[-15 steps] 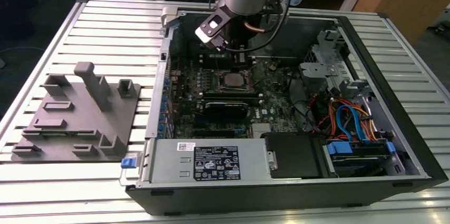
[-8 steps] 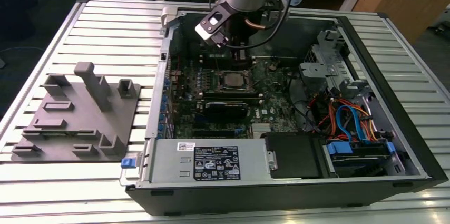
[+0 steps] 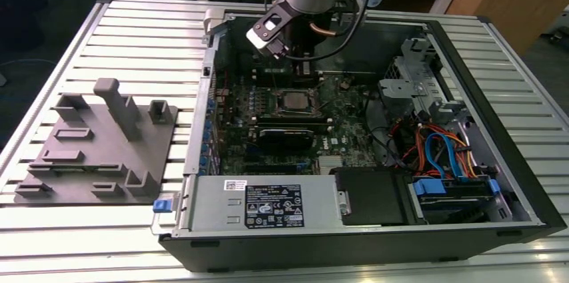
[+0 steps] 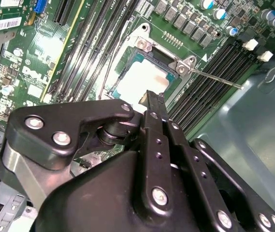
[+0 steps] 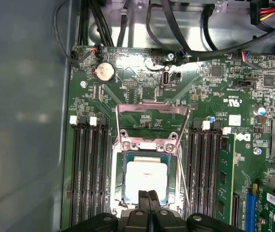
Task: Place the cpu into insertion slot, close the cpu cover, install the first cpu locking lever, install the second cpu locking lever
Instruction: 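Close the cpu cover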
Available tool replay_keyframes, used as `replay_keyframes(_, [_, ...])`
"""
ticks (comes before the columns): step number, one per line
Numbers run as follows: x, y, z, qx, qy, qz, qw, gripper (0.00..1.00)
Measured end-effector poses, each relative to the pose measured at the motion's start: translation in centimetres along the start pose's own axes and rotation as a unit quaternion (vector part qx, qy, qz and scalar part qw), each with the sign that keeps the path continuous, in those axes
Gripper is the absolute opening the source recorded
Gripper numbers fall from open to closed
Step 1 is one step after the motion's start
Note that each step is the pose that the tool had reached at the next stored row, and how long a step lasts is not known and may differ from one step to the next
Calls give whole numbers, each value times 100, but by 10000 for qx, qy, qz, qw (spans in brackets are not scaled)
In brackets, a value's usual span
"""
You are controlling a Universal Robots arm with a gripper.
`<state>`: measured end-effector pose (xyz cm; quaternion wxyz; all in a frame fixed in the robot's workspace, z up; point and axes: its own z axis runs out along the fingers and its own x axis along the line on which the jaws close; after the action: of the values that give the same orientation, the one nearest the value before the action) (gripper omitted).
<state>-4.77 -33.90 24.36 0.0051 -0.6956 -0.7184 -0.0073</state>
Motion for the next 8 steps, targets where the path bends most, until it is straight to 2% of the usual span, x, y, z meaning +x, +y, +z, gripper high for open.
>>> replay_keyframes(8, [1,1,-9,3,2,0,10000,10])
